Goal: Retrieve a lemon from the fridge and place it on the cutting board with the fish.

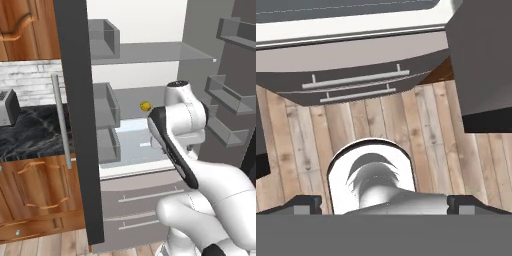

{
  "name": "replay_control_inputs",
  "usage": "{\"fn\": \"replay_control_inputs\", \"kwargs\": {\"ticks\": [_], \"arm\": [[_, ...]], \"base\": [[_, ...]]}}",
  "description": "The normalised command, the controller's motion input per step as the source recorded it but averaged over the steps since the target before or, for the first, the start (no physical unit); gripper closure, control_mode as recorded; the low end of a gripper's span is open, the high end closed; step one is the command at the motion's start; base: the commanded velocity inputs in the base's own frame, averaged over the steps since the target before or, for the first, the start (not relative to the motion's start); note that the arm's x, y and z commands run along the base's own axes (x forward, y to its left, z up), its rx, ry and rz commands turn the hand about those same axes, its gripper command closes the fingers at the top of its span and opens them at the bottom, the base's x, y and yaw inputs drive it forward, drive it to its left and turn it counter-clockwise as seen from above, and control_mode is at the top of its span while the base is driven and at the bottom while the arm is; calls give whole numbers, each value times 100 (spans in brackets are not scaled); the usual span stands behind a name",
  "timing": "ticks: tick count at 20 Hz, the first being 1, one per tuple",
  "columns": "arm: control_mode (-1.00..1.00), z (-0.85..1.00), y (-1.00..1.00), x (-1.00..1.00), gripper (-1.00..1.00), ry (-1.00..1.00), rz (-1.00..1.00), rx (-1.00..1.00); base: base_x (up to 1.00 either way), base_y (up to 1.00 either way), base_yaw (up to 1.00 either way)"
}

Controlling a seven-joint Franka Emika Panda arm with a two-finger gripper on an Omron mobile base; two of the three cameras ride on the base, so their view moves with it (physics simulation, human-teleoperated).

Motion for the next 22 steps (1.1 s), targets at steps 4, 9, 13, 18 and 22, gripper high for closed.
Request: {"fn": "replay_control_inputs", "kwargs": {"ticks": [4,9,13,18,22], "arm": [[-100,-48,-10,0,-100,-11,0,8],[-100,-21,-3,-18,-100,-3,-1,3],[-100,-17,-9,-4,-100,0,0,0],[-100,0,0,0,-100,0,0,0],[100,0,0,2,-100,0,0,0]], "base": [[0,0,0],[0,0,0],[0,0,0],[0,0,0],[17,-16,7]]}}
